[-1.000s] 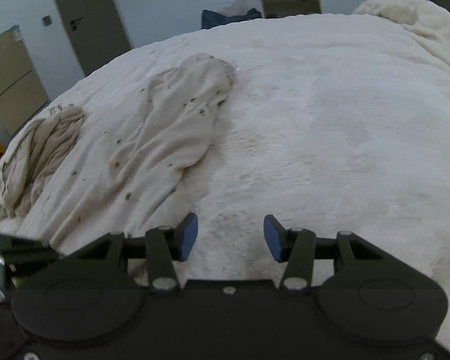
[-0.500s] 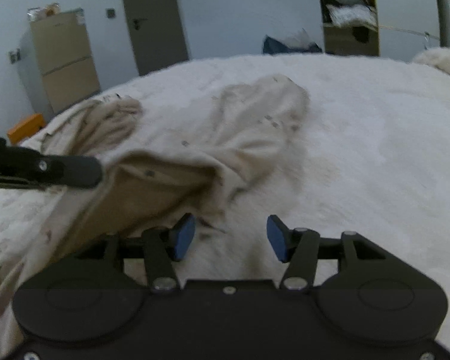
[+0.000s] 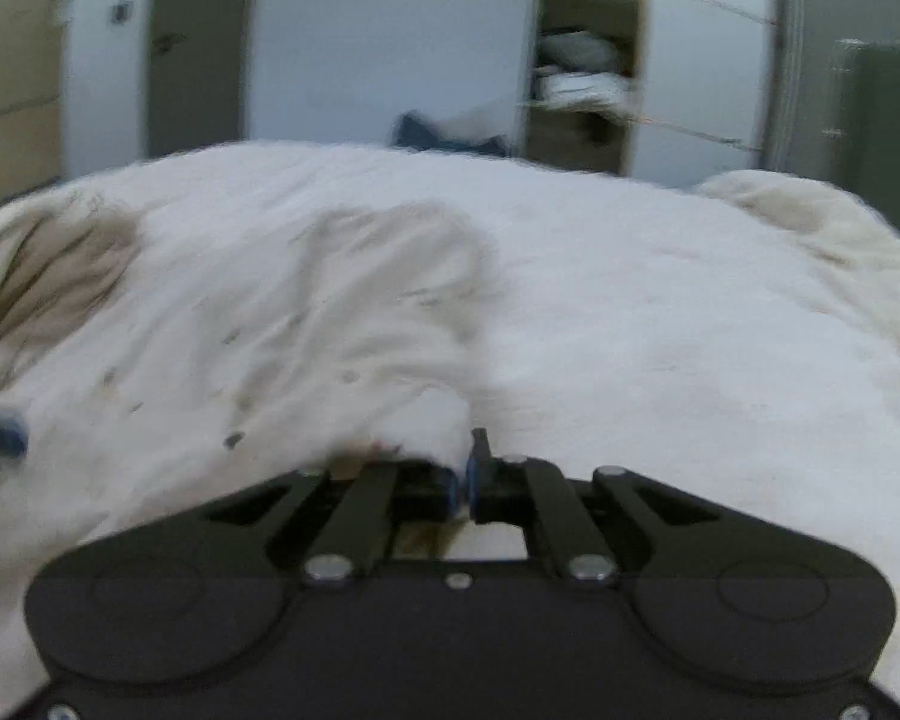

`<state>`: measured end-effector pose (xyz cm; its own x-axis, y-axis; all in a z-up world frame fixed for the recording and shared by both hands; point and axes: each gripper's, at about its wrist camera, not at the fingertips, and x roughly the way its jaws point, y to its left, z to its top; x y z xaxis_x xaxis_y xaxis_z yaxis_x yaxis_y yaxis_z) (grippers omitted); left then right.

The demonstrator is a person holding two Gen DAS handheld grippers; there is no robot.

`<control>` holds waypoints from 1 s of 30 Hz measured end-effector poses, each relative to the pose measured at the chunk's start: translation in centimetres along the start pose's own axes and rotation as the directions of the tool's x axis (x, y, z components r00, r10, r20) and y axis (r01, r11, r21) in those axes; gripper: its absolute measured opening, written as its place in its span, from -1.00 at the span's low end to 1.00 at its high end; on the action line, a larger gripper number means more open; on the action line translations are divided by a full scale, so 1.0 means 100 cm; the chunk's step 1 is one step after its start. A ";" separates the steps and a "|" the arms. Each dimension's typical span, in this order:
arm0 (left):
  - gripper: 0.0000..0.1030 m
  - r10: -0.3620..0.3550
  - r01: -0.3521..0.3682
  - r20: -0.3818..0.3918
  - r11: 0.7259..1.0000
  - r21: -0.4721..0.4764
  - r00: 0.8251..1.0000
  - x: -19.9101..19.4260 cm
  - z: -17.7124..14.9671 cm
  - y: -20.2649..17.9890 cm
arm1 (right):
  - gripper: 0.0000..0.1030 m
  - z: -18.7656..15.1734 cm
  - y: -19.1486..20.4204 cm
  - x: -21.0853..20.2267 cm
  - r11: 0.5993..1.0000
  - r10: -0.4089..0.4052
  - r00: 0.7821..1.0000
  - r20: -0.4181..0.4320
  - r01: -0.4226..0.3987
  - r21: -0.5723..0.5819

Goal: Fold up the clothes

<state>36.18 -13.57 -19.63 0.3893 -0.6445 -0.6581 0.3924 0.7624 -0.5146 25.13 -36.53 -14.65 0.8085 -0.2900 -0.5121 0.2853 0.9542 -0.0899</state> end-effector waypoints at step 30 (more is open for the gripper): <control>0.15 -0.033 0.054 0.074 0.953 -0.298 0.997 -0.070 0.027 0.096 | 0.04 0.126 -0.073 0.215 0.745 0.480 0.870 -0.113 -0.336 0.576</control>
<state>39.50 -1.89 -18.48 0.4366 -0.6720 -0.5981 0.1470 0.7092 -0.6895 46.91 -50.71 -14.27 0.7821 0.2139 -0.5853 0.2372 0.7664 0.5970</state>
